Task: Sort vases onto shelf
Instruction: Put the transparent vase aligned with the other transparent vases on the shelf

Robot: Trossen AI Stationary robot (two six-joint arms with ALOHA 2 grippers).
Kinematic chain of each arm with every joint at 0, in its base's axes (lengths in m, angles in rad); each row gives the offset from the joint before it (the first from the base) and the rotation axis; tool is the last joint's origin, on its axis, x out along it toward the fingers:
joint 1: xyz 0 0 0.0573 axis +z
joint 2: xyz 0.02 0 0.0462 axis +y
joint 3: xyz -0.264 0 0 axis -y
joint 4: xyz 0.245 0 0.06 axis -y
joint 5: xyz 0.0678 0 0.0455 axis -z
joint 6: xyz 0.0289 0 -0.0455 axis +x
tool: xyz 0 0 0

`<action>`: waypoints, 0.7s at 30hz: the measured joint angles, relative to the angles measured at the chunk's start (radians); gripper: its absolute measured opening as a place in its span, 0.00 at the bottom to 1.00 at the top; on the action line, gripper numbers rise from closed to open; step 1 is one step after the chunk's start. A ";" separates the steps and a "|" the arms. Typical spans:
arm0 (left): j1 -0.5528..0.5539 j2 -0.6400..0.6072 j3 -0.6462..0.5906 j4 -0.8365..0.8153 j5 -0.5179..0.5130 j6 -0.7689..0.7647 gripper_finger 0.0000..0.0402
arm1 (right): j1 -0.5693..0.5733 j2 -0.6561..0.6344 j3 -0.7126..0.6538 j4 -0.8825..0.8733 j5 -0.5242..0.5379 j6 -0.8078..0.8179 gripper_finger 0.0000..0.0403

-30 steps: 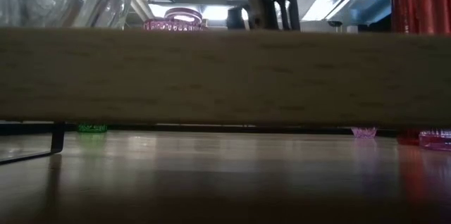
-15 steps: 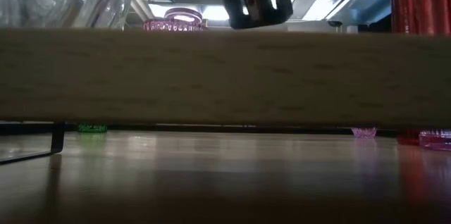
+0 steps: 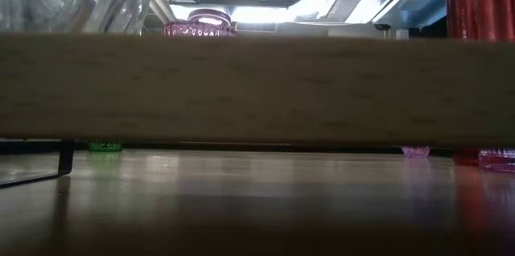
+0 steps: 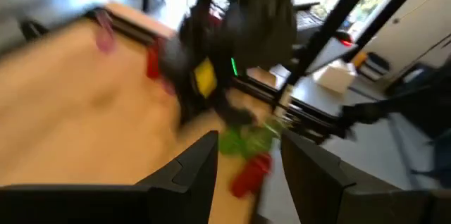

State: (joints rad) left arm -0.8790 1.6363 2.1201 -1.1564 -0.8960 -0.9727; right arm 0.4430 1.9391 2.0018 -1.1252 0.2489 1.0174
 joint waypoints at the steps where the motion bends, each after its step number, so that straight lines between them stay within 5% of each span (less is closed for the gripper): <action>1: -0.020 0.015 0.000 0.002 -0.001 -0.051 0.37 | 0.012 -0.020 0.020 -0.079 0.056 0.008 0.00; 8: -0.060 0.173 0.000 0.185 0.096 -0.242 0.33 | 0.101 -0.201 0.058 -0.454 0.318 0.173 0.00; 13: 0.028 0.275 0.000 0.283 0.318 -0.332 0.26 | 0.149 -0.319 0.027 -0.447 0.405 0.187 0.00; 21: 0.177 0.339 0.000 0.345 0.457 -0.405 0.09 | 0.229 -0.395 0.027 -0.446 0.467 0.135 0.00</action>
State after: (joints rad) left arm -0.7017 1.9752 2.1197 -0.8111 -0.4389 -1.3777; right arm 0.6724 1.5446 2.0285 -1.5715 0.7158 1.1525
